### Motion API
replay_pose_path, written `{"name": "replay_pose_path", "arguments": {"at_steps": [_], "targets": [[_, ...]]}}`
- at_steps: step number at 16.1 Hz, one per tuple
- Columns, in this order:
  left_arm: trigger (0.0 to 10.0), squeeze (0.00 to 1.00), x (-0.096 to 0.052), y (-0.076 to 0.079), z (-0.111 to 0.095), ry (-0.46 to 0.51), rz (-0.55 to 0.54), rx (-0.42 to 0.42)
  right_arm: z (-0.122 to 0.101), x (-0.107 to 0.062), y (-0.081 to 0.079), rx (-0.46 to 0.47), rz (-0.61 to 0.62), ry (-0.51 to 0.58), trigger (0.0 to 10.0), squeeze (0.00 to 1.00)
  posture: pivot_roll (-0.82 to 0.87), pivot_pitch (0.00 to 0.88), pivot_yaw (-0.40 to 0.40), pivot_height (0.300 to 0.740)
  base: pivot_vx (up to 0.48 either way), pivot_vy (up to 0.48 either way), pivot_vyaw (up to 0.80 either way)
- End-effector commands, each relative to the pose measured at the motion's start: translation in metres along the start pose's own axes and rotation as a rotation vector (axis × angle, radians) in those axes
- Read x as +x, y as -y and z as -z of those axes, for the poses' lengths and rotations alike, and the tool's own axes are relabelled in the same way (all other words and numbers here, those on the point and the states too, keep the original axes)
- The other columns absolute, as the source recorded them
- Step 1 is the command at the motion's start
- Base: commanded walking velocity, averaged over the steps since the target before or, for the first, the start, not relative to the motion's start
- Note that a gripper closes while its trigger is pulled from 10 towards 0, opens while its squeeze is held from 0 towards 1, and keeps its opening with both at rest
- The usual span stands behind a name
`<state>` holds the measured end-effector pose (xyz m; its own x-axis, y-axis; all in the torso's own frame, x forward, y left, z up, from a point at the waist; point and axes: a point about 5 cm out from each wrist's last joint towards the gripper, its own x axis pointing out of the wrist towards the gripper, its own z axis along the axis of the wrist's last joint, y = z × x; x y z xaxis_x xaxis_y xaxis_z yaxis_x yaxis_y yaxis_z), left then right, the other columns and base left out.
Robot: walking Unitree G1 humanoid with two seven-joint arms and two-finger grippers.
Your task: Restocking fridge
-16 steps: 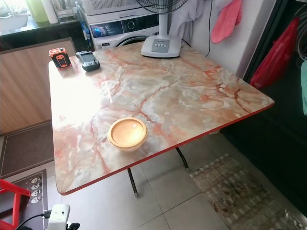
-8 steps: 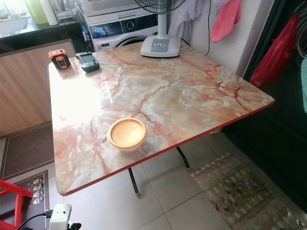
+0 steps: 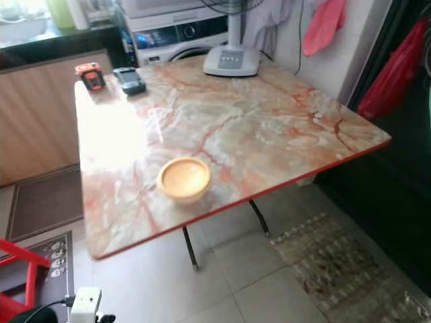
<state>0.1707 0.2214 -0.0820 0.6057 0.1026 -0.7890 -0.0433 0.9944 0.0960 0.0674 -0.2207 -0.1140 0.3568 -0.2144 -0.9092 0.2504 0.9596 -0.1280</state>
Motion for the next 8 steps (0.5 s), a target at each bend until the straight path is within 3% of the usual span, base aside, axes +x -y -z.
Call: {"name": "replay_pose_path", "arguments": {"at_steps": [1, 7, 8], "targets": [[10.0, 0.00, -0.0018, -0.0040, 0.0063, -0.021, 0.003, 0.026, 0.0133, -0.0028, -0.0217, 0.003, -0.071, -0.045, 10.0, 0.00, -0.04, 0.000, 0.093, 0.740, -0.289, 0.000, 0.00], [10.0, 0.00, -0.0022, -0.0032, 0.0085, -0.028, 0.000, 0.031, 0.0140, -0.0030, -0.0210, 0.005, -0.070, -0.045, 10.0, 0.00, -0.04, 0.000, 0.086, 0.740, -0.285, 0.000, 0.00], [10.0, 0.00, -0.0023, -0.0026, 0.0092, -0.030, -0.002, 0.034, 0.0139, -0.0029, -0.0208, 0.005, -0.069, -0.044, 10.0, 0.00, -0.04, 0.000, 0.084, 0.740, 0.000, 0.000, 0.00]]}}
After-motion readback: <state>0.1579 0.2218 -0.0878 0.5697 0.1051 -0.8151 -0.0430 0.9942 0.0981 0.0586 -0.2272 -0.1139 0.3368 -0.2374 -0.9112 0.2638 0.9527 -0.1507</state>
